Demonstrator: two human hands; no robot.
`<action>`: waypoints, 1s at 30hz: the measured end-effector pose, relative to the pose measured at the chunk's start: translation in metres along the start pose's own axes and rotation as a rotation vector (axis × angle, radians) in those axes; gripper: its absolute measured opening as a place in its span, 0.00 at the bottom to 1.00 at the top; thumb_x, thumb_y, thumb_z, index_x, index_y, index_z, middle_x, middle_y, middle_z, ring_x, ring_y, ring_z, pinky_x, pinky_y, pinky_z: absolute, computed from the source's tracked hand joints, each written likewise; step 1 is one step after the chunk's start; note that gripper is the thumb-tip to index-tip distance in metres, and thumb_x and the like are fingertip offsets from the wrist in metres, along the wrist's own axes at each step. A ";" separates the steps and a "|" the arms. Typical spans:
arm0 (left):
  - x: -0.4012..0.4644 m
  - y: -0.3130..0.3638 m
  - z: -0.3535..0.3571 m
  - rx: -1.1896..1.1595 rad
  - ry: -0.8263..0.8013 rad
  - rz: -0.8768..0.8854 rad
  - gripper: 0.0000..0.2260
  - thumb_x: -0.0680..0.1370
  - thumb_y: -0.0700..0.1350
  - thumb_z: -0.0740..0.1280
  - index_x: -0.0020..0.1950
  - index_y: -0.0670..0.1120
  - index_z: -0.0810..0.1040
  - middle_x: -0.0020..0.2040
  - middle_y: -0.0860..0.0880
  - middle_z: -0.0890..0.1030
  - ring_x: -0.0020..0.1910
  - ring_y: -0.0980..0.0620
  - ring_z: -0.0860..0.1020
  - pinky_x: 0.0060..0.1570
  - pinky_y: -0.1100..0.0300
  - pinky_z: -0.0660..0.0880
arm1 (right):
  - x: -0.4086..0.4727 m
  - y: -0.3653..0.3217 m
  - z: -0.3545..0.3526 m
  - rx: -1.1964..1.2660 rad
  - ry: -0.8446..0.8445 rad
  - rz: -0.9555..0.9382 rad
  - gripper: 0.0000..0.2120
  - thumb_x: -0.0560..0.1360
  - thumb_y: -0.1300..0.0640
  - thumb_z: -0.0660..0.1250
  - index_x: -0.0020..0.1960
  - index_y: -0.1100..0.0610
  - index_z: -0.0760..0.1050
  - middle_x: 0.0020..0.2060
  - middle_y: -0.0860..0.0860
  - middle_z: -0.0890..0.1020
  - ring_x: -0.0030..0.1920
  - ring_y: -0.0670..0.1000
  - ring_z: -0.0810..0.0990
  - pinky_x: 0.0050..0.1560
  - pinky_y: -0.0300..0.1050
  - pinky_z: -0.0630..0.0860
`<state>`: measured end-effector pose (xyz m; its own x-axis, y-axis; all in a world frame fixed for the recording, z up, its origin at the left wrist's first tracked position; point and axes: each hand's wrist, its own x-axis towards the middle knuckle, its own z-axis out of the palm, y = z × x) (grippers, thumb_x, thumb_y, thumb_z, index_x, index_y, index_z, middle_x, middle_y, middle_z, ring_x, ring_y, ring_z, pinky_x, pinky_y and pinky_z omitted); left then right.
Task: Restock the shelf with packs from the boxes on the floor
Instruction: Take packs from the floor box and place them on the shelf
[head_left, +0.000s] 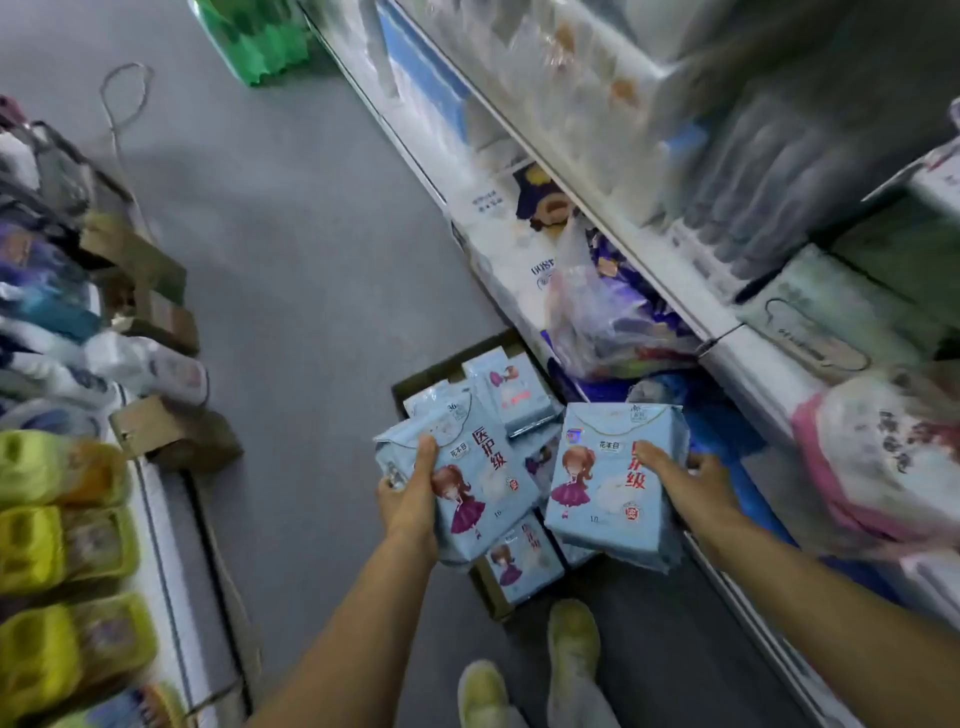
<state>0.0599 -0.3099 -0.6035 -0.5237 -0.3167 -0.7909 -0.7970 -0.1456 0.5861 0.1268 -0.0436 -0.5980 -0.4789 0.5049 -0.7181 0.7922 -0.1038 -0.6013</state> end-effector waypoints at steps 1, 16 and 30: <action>0.013 -0.012 0.002 0.015 0.001 -0.020 0.25 0.68 0.63 0.75 0.55 0.46 0.79 0.43 0.43 0.86 0.43 0.42 0.85 0.49 0.44 0.81 | 0.014 0.012 0.008 0.009 0.015 0.018 0.26 0.68 0.44 0.76 0.55 0.62 0.75 0.47 0.57 0.83 0.44 0.55 0.82 0.45 0.47 0.77; 0.177 -0.198 0.034 0.200 -0.202 -0.439 0.42 0.65 0.75 0.66 0.71 0.50 0.70 0.64 0.45 0.77 0.59 0.43 0.77 0.49 0.47 0.75 | 0.151 0.186 0.112 -0.043 -0.311 0.357 0.23 0.81 0.46 0.59 0.74 0.51 0.64 0.70 0.53 0.70 0.67 0.59 0.70 0.66 0.55 0.69; 0.159 -0.170 0.045 0.395 -0.202 -0.404 0.11 0.82 0.53 0.63 0.57 0.46 0.73 0.54 0.46 0.77 0.42 0.51 0.77 0.25 0.58 0.75 | 0.131 0.163 0.111 -0.144 -0.266 0.226 0.22 0.80 0.56 0.63 0.73 0.53 0.67 0.45 0.48 0.77 0.39 0.45 0.74 0.36 0.39 0.71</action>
<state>0.0983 -0.2934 -0.8364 -0.1715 -0.1191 -0.9780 -0.9763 0.1539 0.1525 0.1518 -0.0897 -0.8290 -0.3526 0.2408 -0.9043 0.9250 -0.0563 -0.3757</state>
